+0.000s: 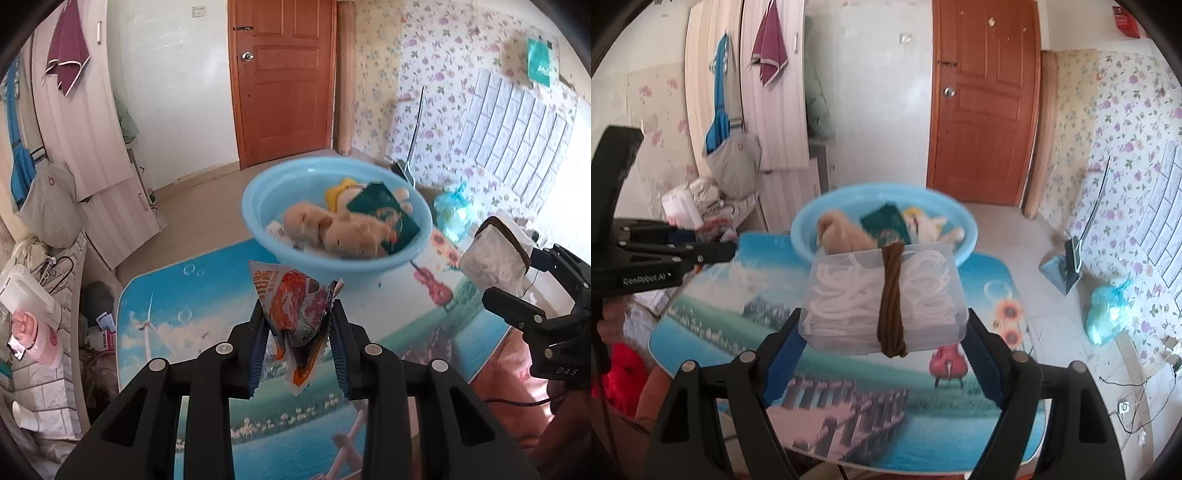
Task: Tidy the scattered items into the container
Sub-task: 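Carry the hair-tie box over the basin with the right tool while the left tool carries the packet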
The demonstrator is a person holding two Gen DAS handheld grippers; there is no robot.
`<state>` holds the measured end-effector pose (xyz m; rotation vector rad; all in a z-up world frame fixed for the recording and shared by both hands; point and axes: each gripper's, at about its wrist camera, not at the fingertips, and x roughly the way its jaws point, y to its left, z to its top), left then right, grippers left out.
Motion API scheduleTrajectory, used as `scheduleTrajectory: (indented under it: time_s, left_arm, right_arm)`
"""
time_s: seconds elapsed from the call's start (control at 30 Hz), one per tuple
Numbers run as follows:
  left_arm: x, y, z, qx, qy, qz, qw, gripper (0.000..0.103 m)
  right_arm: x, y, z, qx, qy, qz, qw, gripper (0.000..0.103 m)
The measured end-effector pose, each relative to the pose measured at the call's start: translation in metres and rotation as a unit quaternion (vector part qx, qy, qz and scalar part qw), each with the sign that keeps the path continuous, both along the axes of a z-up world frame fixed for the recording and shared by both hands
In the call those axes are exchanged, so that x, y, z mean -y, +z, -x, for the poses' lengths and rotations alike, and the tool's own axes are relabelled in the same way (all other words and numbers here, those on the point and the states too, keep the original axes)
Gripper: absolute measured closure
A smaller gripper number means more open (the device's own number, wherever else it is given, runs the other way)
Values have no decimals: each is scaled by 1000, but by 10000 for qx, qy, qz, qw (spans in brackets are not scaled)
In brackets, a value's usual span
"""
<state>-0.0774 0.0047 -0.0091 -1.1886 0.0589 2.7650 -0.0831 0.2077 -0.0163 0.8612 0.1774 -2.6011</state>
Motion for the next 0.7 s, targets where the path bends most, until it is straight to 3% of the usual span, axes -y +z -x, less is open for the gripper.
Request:
scheduleTrajectory:
  time_s: [0.33, 0.7]
  left_arm:
    - [-4, 28, 20, -451, -57, -39, 9990, 73]
    - [-8, 27, 54, -510, -197, -146, 9984, 73]
  right_arm:
    - [4, 14, 23, -57, 87, 248, 9996, 21]
    - [11, 16, 52, -152, 132, 214, 9996, 21]
